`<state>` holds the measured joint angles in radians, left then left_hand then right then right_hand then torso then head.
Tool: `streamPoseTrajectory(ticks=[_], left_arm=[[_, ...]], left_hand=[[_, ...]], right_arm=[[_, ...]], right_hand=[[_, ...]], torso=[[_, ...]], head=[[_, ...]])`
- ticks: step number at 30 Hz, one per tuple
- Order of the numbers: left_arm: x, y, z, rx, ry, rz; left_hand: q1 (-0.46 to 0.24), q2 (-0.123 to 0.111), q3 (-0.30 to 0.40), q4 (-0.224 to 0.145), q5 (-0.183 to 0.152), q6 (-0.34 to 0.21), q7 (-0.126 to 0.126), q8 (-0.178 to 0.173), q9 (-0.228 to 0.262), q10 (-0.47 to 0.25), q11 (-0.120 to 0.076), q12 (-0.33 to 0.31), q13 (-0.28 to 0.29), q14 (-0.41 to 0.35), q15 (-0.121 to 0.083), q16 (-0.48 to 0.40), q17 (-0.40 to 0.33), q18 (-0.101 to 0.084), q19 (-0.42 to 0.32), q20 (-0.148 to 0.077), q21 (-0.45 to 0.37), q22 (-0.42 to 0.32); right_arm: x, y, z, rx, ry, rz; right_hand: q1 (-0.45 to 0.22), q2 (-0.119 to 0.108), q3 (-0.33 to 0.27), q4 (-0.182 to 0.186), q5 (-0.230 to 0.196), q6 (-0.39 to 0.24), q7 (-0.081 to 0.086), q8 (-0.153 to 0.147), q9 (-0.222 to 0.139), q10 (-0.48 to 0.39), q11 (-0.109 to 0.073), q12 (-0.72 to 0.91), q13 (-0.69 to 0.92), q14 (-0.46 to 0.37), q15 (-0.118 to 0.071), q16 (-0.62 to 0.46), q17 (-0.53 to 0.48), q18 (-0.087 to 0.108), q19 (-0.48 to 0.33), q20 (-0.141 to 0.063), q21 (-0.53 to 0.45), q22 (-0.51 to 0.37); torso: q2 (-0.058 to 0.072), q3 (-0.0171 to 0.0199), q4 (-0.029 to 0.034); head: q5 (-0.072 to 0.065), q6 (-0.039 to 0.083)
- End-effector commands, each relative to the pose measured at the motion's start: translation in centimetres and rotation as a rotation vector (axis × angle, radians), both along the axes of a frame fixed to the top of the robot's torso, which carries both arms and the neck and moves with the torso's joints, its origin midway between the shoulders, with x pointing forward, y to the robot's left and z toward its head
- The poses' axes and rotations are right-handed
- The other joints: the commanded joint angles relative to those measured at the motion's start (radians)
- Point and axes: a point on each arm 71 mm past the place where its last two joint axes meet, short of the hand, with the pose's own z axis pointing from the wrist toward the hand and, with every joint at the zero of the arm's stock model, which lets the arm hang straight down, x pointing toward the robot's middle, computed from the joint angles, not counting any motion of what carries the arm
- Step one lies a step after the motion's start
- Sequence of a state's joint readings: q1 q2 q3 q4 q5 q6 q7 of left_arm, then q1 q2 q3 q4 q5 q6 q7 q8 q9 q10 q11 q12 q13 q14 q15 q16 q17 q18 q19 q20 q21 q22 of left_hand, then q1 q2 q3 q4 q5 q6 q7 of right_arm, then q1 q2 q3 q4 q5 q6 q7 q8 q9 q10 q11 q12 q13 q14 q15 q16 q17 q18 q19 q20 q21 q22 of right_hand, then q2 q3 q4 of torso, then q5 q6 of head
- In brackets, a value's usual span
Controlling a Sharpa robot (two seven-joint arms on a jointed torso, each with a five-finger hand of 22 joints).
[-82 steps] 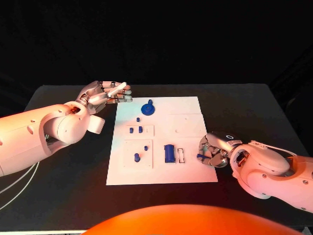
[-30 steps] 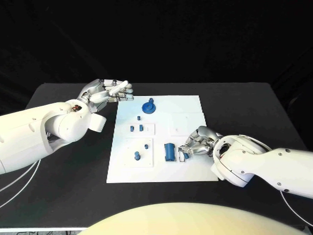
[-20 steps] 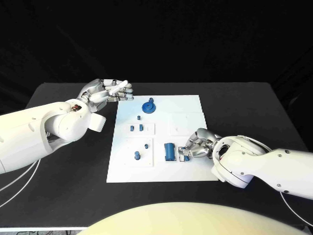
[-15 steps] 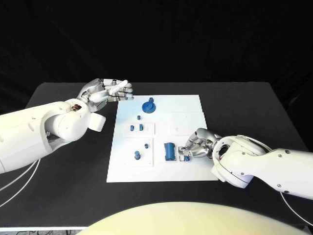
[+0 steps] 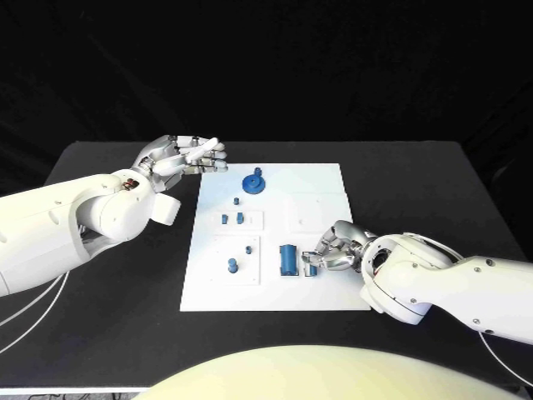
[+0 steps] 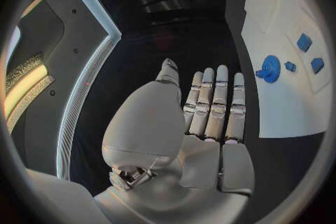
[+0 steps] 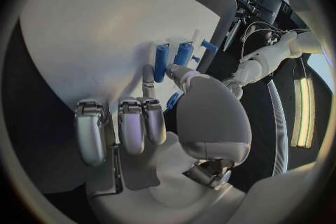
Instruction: Assemble the parts on the task board
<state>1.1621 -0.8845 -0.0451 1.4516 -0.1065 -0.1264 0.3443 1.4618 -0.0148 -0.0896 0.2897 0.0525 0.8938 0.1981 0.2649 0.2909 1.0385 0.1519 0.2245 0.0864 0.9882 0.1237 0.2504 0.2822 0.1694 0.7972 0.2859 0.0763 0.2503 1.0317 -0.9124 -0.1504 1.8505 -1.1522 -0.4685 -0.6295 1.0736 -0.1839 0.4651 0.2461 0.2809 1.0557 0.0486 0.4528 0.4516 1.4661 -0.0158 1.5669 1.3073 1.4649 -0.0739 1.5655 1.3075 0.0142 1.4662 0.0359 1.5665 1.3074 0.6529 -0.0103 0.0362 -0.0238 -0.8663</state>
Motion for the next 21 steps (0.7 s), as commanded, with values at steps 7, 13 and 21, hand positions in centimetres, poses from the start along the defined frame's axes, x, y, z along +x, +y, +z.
streamPoseTrajectory(ticks=[7,13,21], left_arm=[[-0.06,-0.22,0.08,-0.01,0.001,-0.018],[-0.06,-0.25,0.07,-0.01,0.002,-0.019],[-0.06,-0.26,0.06,-0.009,0.003,-0.019]], left_hand=[[0.008,0.002,-0.007,-0.001,-0.004,0.006,0.0,0.002,-0.002,0.004,0.002,0.003,0.0,0.005,0.003,-0.003,0.001,0.012,0.006,0.0,-0.006,-0.001],[0.008,0.004,-0.008,0.0,-0.004,0.007,0.0,0.002,-0.002,0.005,0.002,0.003,0.0,0.005,0.003,-0.004,0.002,0.012,0.006,0.0,-0.006,-0.002],[0.008,0.004,-0.008,0.0,-0.004,0.007,0.0,0.002,-0.002,0.005,0.002,0.003,0.0,0.005,0.003,-0.004,0.002,0.012,0.006,0.0,-0.006,-0.002]], right_arm=[[-0.31,0.35,0.1,-0.008,-0.002,0.043],[-0.32,0.41,0.07,-0.011,0.003,0.05],[-0.32,0.48,-0.08,-0.024,0.018,0.067]], right_hand=[[-0.034,0.008,-0.027,0.041,-0.009,0.013,0.001,0.008,-0.002,0.105,-0.007,0.004,0.263,0.106,-0.009,0.005,0.263,-0.014,0.105,-0.011,0.004,0.263],[-0.063,-0.008,-0.067,0.043,0.017,0.013,0.0,0.008,-0.007,0.105,-0.007,0.004,0.263,0.106,-0.01,0.005,0.263,-0.014,0.105,-0.012,0.004,0.263],[-0.055,-0.021,-0.086,0.039,0.001,0.01,0.0,0.008,-0.009,0.105,-0.007,0.004,0.263,0.106,-0.01,0.005,0.263,-0.014,0.105,-0.012,0.004,0.263]], torso=[[0.0,0.0,-0.0001],[0.0,0.0,0.0001],[0.0,-0.0003,-0.0004]], head=[[0.002,-0.001],[0.002,-0.001],[0.003,-0.005]])
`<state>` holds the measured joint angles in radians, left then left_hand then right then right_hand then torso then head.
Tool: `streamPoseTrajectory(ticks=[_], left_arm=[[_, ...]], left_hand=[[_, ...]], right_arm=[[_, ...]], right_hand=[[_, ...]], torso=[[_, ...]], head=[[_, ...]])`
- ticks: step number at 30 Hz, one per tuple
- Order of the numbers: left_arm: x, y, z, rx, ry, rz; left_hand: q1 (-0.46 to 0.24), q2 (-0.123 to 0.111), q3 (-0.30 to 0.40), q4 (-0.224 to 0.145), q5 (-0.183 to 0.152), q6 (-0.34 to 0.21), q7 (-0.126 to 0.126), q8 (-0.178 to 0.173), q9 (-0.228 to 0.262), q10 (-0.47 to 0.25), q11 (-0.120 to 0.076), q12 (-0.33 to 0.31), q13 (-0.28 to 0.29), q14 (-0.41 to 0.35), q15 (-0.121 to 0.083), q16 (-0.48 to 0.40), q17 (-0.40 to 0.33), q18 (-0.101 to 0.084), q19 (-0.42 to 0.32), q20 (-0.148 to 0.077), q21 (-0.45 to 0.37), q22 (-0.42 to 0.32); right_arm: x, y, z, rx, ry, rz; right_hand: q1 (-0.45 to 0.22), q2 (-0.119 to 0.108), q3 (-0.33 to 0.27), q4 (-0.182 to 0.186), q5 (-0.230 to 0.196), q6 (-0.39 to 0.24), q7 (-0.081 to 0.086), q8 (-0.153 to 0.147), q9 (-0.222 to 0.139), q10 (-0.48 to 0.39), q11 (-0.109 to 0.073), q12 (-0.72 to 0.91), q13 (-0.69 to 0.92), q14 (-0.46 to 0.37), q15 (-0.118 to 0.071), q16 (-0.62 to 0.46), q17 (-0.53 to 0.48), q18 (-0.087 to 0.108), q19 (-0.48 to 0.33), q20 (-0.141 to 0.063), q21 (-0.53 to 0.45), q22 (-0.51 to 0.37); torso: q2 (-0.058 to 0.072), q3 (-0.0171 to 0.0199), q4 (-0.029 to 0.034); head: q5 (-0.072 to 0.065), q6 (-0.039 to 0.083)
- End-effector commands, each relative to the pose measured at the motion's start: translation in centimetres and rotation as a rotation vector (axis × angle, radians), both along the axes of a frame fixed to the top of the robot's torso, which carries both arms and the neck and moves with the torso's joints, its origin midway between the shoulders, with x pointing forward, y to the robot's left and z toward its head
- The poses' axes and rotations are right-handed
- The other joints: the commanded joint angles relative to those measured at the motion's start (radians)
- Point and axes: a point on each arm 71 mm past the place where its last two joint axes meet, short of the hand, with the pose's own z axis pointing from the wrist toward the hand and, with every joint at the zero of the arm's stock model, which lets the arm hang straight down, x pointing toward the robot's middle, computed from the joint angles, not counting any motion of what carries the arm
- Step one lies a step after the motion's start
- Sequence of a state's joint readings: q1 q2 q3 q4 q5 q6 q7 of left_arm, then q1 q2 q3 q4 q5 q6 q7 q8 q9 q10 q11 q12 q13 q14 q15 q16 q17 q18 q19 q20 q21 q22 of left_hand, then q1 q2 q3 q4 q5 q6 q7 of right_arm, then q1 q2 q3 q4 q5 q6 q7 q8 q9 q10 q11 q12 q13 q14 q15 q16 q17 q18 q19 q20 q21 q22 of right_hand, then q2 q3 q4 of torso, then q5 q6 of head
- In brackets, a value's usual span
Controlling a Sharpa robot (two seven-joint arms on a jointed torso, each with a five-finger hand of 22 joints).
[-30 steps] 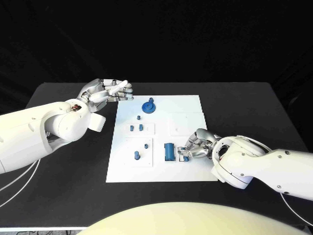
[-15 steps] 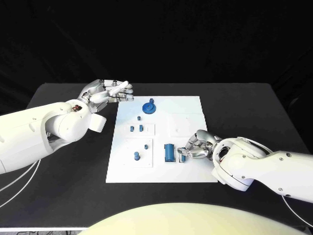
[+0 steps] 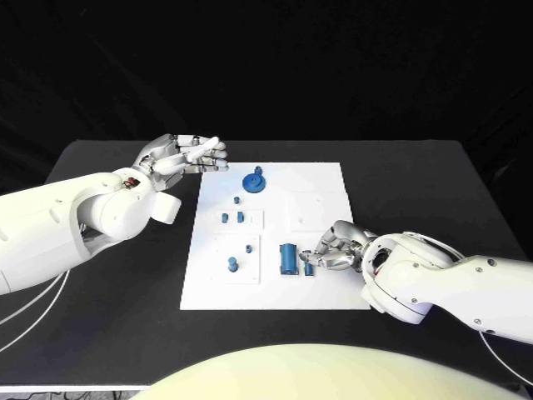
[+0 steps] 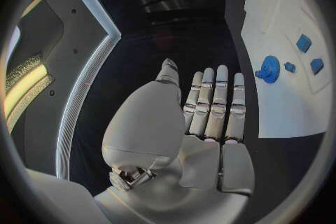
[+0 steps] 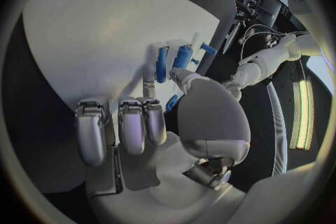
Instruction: Assemble the parts on the task board
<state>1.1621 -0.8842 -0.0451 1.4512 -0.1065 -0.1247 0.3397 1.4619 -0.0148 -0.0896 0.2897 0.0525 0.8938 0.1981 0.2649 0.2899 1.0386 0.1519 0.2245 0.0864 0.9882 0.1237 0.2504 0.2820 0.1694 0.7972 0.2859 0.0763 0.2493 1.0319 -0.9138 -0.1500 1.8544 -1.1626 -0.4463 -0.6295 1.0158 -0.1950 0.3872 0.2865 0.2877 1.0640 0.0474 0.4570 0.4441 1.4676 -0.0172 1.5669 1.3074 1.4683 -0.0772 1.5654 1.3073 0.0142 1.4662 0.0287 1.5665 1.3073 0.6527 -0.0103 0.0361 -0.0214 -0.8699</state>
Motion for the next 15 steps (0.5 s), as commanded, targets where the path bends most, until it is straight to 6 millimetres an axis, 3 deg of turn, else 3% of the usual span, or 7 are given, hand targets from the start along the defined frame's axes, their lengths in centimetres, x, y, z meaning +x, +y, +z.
streamPoseTrajectory(ticks=[1,8,9,10,11,13,15], left_arm=[[-0.05,-0.25,0.09,-0.01,-0.001,-0.018],[-0.06,-0.27,0.07,-0.009,0.001,-0.02],[-0.05,-0.27,0.07,-0.009,0.001,-0.02],[-0.05,-0.27,0.07,-0.009,0.001,-0.02],[-0.06,-0.27,0.07,-0.009,0.001,-0.02],[-0.06,-0.28,0.07,-0.009,0.001,-0.02],[-0.05,-0.26,0.07,-0.008,0.001,-0.02]], left_hand=[[0.008,0.005,-0.009,0.0,-0.004,0.007,0.001,0.002,-0.001,0.005,0.002,0.003,0.0,0.005,0.003,-0.004,0.002,0.012,0.006,0.0,-0.006,-0.001],[0.008,0.005,-0.009,0.0,-0.004,0.007,0.001,0.002,-0.001,0.005,0.002,0.003,0.0,0.005,0.003,-0.004,0.002,0.012,0.006,0.0,-0.006,-0.001],[0.008,0.005,-0.009,0.0,-0.004,0.007,0.001,0.002,-0.001,0.005,0.002,0.003,0.0,0.005,0.003,-0.004,0.002,0.012,0.006,0.0,-0.006,-0.001],[0.008,0.005,-0.009,0.0,-0.004,0.007,0.001,0.002,-0.001,0.005,0.002,0.003,0.0,0.005,0.003,-0.004,0.002,0.012,0.006,0.0,-0.006,-0.001],[0.008,0.005,-0.009,0.0,-0.004,0.007,0.001,0.002,-0.001,0.005,0.002,0.003,0.0,0.005,0.003,-0.004,0.002,0.012,0.006,0.0,-0.006,-0.002],[0.008,0.006,-0.01,0.0,-0.004,0.007,0.001,0.002,-0.001,0.005,0.002,0.003,0.0,0.005,0.003,-0.005,0.002,0.012,0.007,0.0,-0.006,-0.002],[0.008,0.006,-0.01,0.0,-0.004,0.007,0.001,0.002,-0.001,0.005,0.002,0.003,0.0,0.005,0.003,-0.005,0.002,0.012,0.007,0.0,-0.006,-0.002]], right_arm=[[-0.21,0.36,-0.13,-0.015,0.016,0.047],[-0.13,0.19,-0.11,-0.017,0.008,0.045],[-0.1,0.15,-0.1,-0.016,0.005,0.043],[-0.09,0.11,-0.08,-0.015,0.002,0.042],[-0.07,0.07,-0.05,-0.012,-0.002,0.041],[-0.04,-0.03,0.04,-0.003,-0.014,0.039],[0.0,-0.13,0.17,0.014,-0.03,0.035]], right_hand=[[0.002,-0.01,-0.008,-0.001,-0.006,0.001,0.002,0.004,-0.002,0.103,-0.006,0.004,0.263,0.102,-0.006,0.005,0.263,-0.014,0.105,-0.005,0.004,0.264],[0.043,-0.007,-0.013,-0.014,-0.017,-0.001,0.001,0.005,-0.005,0.103,-0.006,0.004,0.263,0.102,-0.007,0.005,0.263,-0.014,0.105,-0.005,0.004,0.264],[0.06,-0.003,-0.012,-0.018,-0.037,-0.001,0.001,0.005,-0.006,0.103,-0.006,0.004,0.263,0.102,-0.007,0.005,0.263,-0.014,0.105,-0.005,0.004,0.264],[0.084,0.008,-0.006,-0.022,-0.103,-0.002,0.001,0.005,-0.008,0.103,-0.007,0.004,0.263,0.102,-0.007,0.005,0.263,-0.014,0.105,-0.005,0.004,0.264],[0.098,0.014,-0.002,-0.025,-0.13,-0.002,0.001,0.005,-0.01,0.103,-0.007,0.004,0.263,0.102,-0.007,0.005,0.263,-0.014,0.105,-0.005,0.004,0.264],[0.1,0.008,-0.006,-0.024,-0.141,-0.004,0.002,0.004,-0.012,0.103,-0.006,0.004,0.263,0.102,-0.006,0.005,0.263,-0.014,0.105,-0.005,0.004,0.264],[0.086,-0.012,-0.033,-0.009,-0.146,-0.004,0.005,0.004,-0.015,0.103,-0.003,0.004,0.263,0.102,-0.004,0.005,0.263,-0.014,0.105,-0.003,0.004,0.264]], torso=[[0.0,-0.0004,-0.0007],[0.0,0.0002,0.0003],[0.0,0.0002,0.0002],[0.0,0.0002,0.0002],[0.0,0.0001,0.0001],[0.0,0.0003,0.0005],[0.0,0.0004,0.0001]], head=[[0.001,-0.002],[-0.001,-0.002],[-0.001,-0.002],[-0.001,-0.002],[-0.001,-0.002],[0.0,-0.002],[-0.001,-0.001]])
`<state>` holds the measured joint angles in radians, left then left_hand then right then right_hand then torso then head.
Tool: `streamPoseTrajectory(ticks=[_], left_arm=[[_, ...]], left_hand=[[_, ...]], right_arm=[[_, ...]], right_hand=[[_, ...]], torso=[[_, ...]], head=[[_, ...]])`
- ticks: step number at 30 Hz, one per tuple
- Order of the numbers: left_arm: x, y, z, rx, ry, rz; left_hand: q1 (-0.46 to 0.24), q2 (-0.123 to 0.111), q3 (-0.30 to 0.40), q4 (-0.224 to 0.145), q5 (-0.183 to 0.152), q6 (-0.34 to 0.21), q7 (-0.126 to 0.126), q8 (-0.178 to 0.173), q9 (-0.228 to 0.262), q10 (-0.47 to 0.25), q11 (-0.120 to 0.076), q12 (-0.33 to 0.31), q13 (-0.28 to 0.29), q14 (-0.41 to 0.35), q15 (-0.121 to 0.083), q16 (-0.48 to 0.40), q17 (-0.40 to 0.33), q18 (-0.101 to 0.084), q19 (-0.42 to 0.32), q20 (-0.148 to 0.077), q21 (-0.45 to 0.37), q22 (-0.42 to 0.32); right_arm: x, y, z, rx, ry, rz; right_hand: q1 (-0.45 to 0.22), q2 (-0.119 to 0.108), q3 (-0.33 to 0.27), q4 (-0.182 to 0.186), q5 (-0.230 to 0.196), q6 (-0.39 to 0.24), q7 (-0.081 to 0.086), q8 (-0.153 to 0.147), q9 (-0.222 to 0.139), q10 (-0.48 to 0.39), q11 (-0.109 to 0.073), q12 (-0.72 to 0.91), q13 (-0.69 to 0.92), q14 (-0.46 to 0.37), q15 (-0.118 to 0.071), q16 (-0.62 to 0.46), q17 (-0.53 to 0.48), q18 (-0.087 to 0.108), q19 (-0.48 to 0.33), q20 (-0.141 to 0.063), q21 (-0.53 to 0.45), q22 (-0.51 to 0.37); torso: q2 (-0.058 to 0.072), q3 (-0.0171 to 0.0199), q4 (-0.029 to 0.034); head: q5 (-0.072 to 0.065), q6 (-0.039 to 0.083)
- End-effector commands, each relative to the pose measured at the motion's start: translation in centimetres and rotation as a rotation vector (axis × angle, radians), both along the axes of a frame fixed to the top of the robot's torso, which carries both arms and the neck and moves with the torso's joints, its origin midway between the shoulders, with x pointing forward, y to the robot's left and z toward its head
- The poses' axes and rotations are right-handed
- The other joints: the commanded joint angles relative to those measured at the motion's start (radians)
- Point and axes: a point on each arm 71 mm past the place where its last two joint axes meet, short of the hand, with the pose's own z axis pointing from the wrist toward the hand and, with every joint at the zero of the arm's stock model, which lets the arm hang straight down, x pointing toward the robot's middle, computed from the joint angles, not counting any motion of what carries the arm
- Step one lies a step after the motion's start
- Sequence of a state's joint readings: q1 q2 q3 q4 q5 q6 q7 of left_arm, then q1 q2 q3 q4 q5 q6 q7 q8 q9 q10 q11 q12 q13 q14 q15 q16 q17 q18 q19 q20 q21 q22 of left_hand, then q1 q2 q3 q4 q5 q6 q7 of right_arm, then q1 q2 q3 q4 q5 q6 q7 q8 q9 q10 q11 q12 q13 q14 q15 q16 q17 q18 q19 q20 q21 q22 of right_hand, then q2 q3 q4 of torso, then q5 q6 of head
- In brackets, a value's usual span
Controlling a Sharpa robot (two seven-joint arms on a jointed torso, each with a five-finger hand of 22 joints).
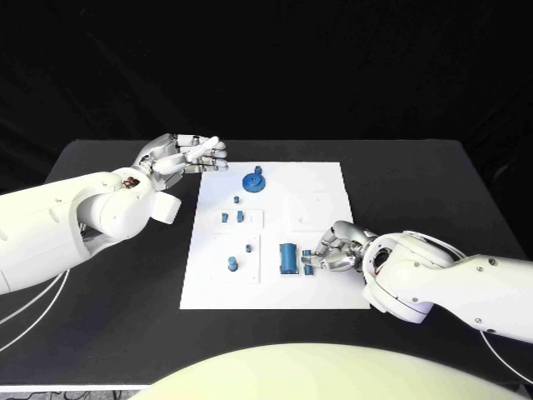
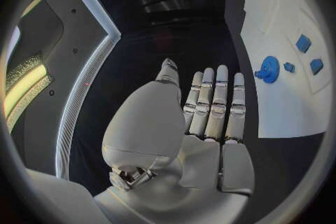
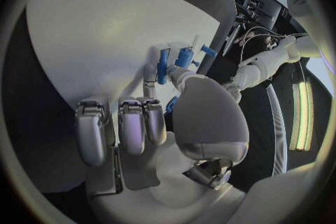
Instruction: Assemble the parts on the task board
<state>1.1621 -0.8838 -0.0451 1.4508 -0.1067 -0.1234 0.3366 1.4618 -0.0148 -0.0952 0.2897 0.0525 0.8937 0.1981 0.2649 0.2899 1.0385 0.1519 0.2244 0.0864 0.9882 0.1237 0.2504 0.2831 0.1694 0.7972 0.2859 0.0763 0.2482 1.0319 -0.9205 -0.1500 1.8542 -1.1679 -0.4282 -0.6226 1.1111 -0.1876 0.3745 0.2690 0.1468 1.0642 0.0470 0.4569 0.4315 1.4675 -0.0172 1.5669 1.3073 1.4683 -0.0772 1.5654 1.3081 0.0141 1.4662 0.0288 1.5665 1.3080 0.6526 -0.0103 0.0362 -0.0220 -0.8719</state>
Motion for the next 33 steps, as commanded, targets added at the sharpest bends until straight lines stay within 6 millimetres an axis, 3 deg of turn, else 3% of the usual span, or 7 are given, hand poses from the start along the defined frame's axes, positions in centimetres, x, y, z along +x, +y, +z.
streamPoseTrajectory(ticks=[1,4,9,15,20,24,33], left_arm=[[-0.1,-0.2,0.1,-0.009,-0.002,-0.018],[0.0,-0.2,0.1,-0.009,-0.003,-0.017],[0.0,-0.1,0.1,-0.008,-0.003,-0.015],[0.0,-0.1,0.1,-0.008,-0.003,-0.015],[0.0,-0.2,0.1,-0.009,-0.006,-0.014],[0.0,-0.2,0.1,-0.009,-0.007,-0.014],[0.0,-0.1,0.1,-0.009,-0.008,-0.012]], left_hand=[[0.008,0.006,-0.004,0.0,-0.004,0.007,0.001,0.002,-0.001,0.005,0.002,0.003,0.0,0.005,0.003,-0.005,0.001,0.012,0.007,0.0,-0.006,-0.001],[0.008,0.006,-0.004,0.0,-0.004,0.007,0.001,0.002,-0.001,0.005,0.002,0.003,0.0,0.005,0.003,-0.005,0.001,0.012,0.007,0.0,-0.006,-0.001],[0.008,0.006,-0.004,0.0,-0.004,0.007,0.001,0.002,-0.001,0.005,0.002,0.003,0.0,0.005,0.003,-0.005,0.001,0.012,0.007,0.0,-0.006,-0.001],[0.008,0.006,-0.004,0.0,-0.004,0.007,0.001,0.002,-0.001,0.005,0.002,0.003,0.0,0.005,0.003,-0.005,0.001,0.012,0.007,0.0,-0.006,-0.001],[0.009,0.007,-0.006,0.0,-0.004,0.008,0.001,0.001,-0.002,0.006,0.002,0.002,0.0,0.005,0.003,-0.005,0.002,0.012,0.007,0.0,-0.006,-0.002],[0.01,0.007,-0.006,-0.001,-0.004,0.008,0.001,0.001,-0.002,0.006,0.002,0.002,0.0,0.005,0.003,-0.006,0.002,0.012,0.007,0.0,-0.006,-0.002],[0.011,0.008,-0.006,-0.001,-0.004,0.008,0.001,0.002,-0.002,0.006,0.002,0.003,0.0,0.005,0.003,-0.006,0.002,0.012,0.007,0.0,-0.006,-0.002]], right_arm=[[0.0,0.0,0.3,0.035,-0.043,0.019],[0.1,-0.2,0.6,0.071,-0.073,0.015],[0.3,-0.9,1.4,0.162,-0.176,0.018],[0.6,-1.8,2.3,0.223,-0.329,0.083],[0.3,-1.9,2.0,0.228,-0.369,0.139],[0.0,-1.7,1.3,0.231,-0.368,0.165],[-0.2,-1.2,0.3,0.216,-0.326,0.202]], right_hand=[[-0.018,-0.027,-0.042,0.018,-0.003,-0.005,0.006,0.004,-0.004,0.103,-0.002,0.004,0.263,0.103,-0.003,0.005,0.263,-0.014,0.105,-0.002,0.004,0.263],[-0.031,-0.03,-0.116,0.021,0.019,-0.015,0.009,0.001,-0.009,0.103,0.0,0.004,0.263,0.103,-0.001,0.005,0.263,-0.014,0.105,0.0,0.004,0.263],[0.028,0.025,-0.328,0.022,0.014,-0.074,0.035,-0.023,-0.028,0.101,0.024,-0.001,0.262,0.1,0.017,0.0,0.252,-0.002,0.086,0.018,-0.06,0.246],[0.202,0.062,-0.373,0.015,0.025,-0.125,0.06,-0.064,-0.052,0.09,0.045,-0.023,0.253,0.102,0.037,0.005,0.261,0.003,0.08,0.034,-0.082,0.24],[0.333,0.094,-0.313,0.002,-0.081,-0.134,0.073,-0.106,-0.077,0.101,0.057,-0.001,0.261,0.103,0.047,0.005,0.263,-0.004,0.09,0.043,-0.05,0.249],[0.39,0.105,-0.241,-0.009,-0.077,-0.117,0.075,-0.135,-0.096,0.103,0.057,0.004,0.263,0.103,0.048,0.005,0.263,-0.006,0.093,0.044,-0.038,0.252],[0.385,0.035,0.063,-0.093,0.149,-0.051,0.078,-0.187,-0.131,0.103,0.058,0.004,0.263,0.103,0.046,0.005,0.263,-0.009,0.097,0.043,-0.021,0.256]], torso=[[0.0,0.0004,-0.0006],[0.0,0.0003,-0.0007],[0.0,0.0002,-0.0007],[0.001,0.0003,-0.0008],[0.001,0.0011,-0.0008],[0.001,0.0016,0.0002],[0.001,0.0003,0.0014]], head=[[0.0,0.001],[0.0,0.001],[0.0,0.003],[-0.003,0.003],[-0.002,0.004],[-0.002,0.002],[0.0,-0.001]])
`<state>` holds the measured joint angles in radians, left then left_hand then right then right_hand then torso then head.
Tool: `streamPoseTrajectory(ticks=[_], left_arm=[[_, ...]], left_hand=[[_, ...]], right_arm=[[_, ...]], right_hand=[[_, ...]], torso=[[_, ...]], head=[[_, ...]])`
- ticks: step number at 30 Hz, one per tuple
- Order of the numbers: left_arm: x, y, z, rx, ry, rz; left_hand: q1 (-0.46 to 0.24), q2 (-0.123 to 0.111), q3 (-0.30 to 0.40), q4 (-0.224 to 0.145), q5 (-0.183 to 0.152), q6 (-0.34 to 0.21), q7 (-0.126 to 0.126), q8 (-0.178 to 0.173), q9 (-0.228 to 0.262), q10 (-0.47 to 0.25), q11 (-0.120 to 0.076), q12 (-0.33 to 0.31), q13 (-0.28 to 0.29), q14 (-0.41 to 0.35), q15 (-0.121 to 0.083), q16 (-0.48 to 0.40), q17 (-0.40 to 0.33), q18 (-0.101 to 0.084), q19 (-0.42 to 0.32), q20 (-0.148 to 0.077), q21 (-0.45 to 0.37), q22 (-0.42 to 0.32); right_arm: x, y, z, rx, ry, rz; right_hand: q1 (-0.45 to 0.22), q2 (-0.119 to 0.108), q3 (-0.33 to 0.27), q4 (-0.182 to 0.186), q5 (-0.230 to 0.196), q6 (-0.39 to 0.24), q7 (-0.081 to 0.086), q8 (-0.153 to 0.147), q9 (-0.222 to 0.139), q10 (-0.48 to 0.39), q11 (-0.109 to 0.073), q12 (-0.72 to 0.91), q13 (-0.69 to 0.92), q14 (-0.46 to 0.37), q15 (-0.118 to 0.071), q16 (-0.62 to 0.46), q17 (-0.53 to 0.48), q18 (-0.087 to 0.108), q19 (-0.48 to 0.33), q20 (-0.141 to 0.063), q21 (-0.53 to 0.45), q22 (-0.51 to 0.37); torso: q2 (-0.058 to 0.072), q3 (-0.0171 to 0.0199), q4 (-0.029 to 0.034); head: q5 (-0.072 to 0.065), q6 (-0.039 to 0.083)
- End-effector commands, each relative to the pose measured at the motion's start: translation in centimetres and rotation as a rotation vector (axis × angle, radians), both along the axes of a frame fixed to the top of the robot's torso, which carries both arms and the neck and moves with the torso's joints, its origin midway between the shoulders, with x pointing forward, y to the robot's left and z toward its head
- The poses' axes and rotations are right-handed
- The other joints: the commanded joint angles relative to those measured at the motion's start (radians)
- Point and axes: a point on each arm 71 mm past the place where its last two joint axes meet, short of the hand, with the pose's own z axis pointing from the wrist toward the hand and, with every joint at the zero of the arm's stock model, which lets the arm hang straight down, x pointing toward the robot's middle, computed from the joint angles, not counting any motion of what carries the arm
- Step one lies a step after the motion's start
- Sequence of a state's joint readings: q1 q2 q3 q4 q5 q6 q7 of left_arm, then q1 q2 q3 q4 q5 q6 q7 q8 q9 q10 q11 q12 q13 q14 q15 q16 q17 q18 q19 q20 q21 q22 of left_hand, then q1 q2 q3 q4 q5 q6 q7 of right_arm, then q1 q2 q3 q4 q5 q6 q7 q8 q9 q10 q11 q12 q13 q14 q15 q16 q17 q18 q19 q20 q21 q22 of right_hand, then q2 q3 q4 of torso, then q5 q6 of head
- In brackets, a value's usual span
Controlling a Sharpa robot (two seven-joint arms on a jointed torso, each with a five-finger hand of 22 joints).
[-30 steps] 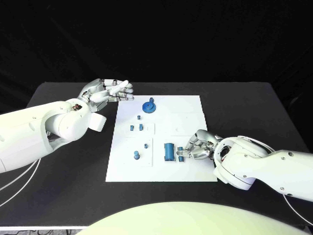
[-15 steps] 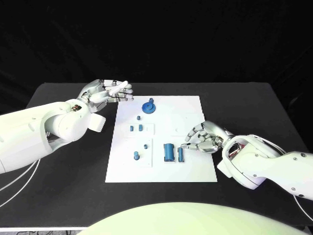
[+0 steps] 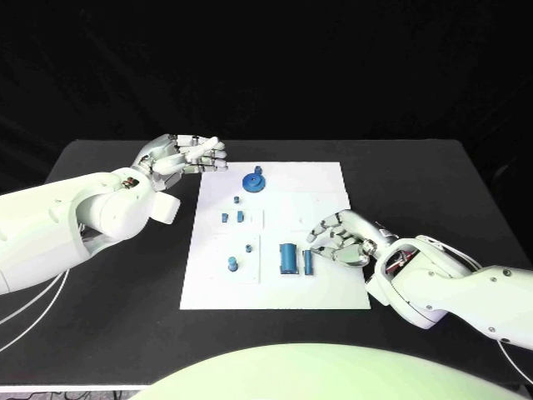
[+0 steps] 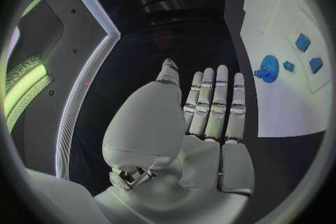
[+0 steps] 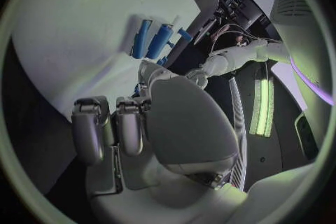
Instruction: Assemble the parts on the task board
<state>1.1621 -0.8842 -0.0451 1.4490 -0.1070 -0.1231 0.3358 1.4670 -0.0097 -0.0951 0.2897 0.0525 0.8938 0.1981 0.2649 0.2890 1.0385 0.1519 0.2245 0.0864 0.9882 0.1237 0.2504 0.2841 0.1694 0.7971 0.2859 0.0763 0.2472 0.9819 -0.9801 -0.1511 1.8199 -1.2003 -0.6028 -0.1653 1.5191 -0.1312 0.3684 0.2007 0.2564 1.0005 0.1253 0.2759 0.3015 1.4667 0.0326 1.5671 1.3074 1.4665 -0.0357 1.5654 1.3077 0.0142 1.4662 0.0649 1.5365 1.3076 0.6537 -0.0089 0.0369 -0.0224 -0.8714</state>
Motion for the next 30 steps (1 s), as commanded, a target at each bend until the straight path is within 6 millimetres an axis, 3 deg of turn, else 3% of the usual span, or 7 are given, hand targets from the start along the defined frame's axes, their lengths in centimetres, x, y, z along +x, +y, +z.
streamPoseTrajectory(ticks=[1,5,12,30], left_arm=[[0.0,-0.2,0.1,-0.01,-0.008,-0.014],[0.0,-0.2,0.1,-0.012,-0.008,-0.018],[0.0,-0.2,0.1,-0.013,-0.007,-0.021],[-0.1,-0.1,0.1,-0.011,-0.007,-0.018]], left_hand=[[0.005,0.003,-0.006,-0.001,-0.004,0.008,0.001,0.002,-0.001,0.006,0.002,0.003,0.0,0.005,0.003,-0.006,0.001,0.012,0.007,0.0,-0.006,-0.001],[0.005,0.003,-0.006,-0.001,-0.004,0.008,0.001,0.002,-0.001,0.006,0.002,0.003,0.0,0.005,0.003,-0.006,0.001,0.012,0.007,0.0,-0.006,-0.001],[0.01,0.007,-0.006,-0.001,-0.004,0.01,0.002,0.002,-0.001,0.007,0.002,0.002,0.0,0.006,0.003,-0.006,0.002,0.012,0.007,0.0,-0.007,-0.003],[0.01,0.007,-0.006,-0.001,-0.004,0.01,0.002,0.002,-0.001,0.007,0.002,0.002,0.0,0.006,0.003,-0.006,0.002,0.012,0.007,0.0,-0.007,-0.003]], right_arm=[[-0.2,0.4,-0.2,-0.014,-0.012,0.063],[-0.3,0.5,-0.3,-0.03,-0.018,0.066],[-0.3,0.7,-0.6,-0.055,-0.014,0.069],[-0.4,1.0,-1.3,-0.1,0.031,0.086]], right_hand=[[-0.033,-0.024,0.091,-0.036,0.046,0.018,-0.002,-0.005,0.0,0.104,0.007,0.004,0.263,0.104,0.004,0.005,0.263,-0.009,0.098,0.006,0.01,0.257],[-0.083,-0.022,0.168,-0.066,0.087,0.024,-0.004,-0.002,0.007,0.104,0.004,0.004,0.263,0.104,0.003,0.005,0.263,-0.011,0.1,0.005,0.018,0.259],[-0.139,-0.016,0.239,-0.117,0.097,0.034,-0.012,0.015,0.026,0.104,-0.002,0.004,0.263,0.104,-0.003,0.005,0.263,-0.014,0.104,0.001,0.033,0.263],[-0.214,-0.019,0.256,-0.151,0.049,0.039,-0.021,0.043,0.052,0.104,-0.008,0.004,0.263,0.104,-0.008,0.005,0.263,-0.014,0.105,-0.003,0.034,0.263]], torso=[[0.0,-0.0012,0.0003],[-0.001,-0.002,-0.0012],[-0.001,-0.0013,-0.0002],[-0.001,-0.0017,-0.0004]], head=[[0.0,-0.001],[0.001,-0.001],[0.001,-0.001],[0.002,-0.001]])
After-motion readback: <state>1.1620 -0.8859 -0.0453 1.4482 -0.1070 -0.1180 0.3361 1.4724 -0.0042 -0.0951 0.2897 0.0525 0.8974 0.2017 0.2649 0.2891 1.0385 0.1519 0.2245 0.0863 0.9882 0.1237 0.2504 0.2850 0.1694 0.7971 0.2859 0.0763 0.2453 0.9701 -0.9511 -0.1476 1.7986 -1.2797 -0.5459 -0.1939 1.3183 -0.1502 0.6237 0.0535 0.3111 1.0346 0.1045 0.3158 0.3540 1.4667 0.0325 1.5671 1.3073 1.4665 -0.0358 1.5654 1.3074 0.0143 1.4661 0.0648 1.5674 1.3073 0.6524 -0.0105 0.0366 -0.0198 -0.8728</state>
